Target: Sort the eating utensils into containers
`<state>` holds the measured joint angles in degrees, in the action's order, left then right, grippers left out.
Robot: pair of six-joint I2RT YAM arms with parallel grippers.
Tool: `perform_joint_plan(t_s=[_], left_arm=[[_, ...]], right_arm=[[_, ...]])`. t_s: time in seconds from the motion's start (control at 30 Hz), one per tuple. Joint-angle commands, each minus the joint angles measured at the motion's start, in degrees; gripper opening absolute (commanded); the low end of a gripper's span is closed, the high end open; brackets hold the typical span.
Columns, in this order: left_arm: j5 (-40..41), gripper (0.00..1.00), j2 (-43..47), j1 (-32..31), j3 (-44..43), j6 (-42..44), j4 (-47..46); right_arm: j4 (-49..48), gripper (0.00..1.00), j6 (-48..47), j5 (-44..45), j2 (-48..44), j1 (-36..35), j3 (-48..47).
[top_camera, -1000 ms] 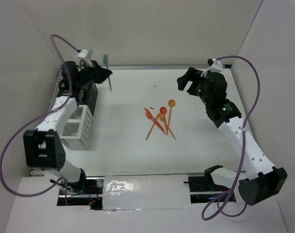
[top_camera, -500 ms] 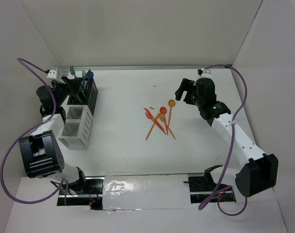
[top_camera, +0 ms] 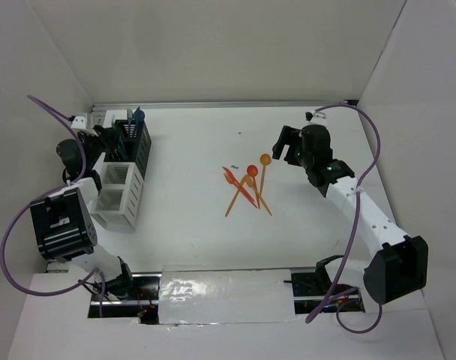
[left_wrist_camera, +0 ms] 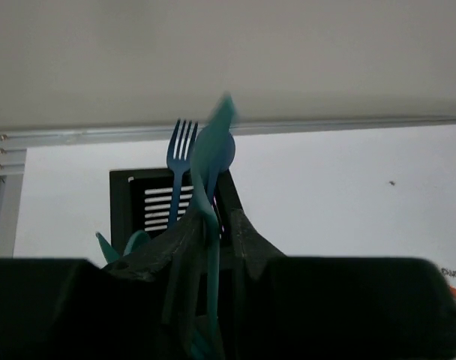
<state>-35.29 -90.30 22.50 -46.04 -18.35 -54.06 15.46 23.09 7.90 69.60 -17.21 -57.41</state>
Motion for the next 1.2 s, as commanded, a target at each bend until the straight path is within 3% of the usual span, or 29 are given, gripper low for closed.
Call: perform_joint_plan(t_s=[0.0,0.07,0.17,0.2,0.23,0.4,0.5,0.57,0.67,0.7,0.77,0.83,0.87,1.17], left_arm=[[-0.14,0.35,-0.84,0.35,1.82,0.86,-7.02],[0.57,0.39,0.12,0.44,2.35,1.03,-6.85],[1.45,0.53,2.31,0.79,2.45,1.12,-5.53],[1.89,0.64,2.24,0.79,2.19,1.12,-4.66],[2.32,0.67,2.93,0.96,1.75,0.43,-3.43],[4.0,0.8,13.2,1.05,-4.92,0.07,14.56],[3.12,0.8,19.36,-0.34,-16.07,0.86,37.47],[2.17,0.81,21.48,-2.54,-21.17,0.33,45.92],[-1.44,0.82,24.72,-10.07,-22.0,-2.48,44.94],[-1.19,0.82,25.17,-9.59,-19.9,-3.0,43.01],[0.65,0.84,25.09,-17.09,-19.26,-2.66,43.25],[2.06,0.83,21.85,-18.55,-20.4,-1.52,45.96],[4.24,0.83,20.62,-23.94,-21.8,0.14,48.59],[9.89,0.83,8.83,-39.02,-25.68,4.81,56.0]], right_arm=[[-2.37,0.89,0.37,1.15,0.36,0.42,-0.86],[-2.37,0.89,0.2,1.15,0.36,0.34,-0.86],[-2.37,0.89,0.11,1.15,-0.34,0.43,-0.86],[-2.37,0.89,0.02,1.15,-0.35,0.43,-0.34],[-2.37,0.9,-0.06,0.54,-0.43,0.34,-0.34],[-1.84,0.91,0.64,-1.91,0.09,0.34,2.46],[-3.41,1.0,2.3,-3.15,-0.52,0.69,4.23],[-4.65,1.0,3.18,-3.68,-0.78,0.69,6.25],[-4.65,1.0,3.8,-2.54,-0.18,0.6,6.87],[-5.18,1.0,3.8,-2.02,-0.17,0.69,7.57],[-6.93,1.0,3.89,-2.88,0.09,0.69,9.06],[-9.65,1.0,3.28,-3.59,-0.08,0.6,9.77],[-9.66,1.0,3.28,-3.59,0.01,0.6,10.38],[-9.66,1.0,3.63,-0.88,1.41,0.25,11.0]])
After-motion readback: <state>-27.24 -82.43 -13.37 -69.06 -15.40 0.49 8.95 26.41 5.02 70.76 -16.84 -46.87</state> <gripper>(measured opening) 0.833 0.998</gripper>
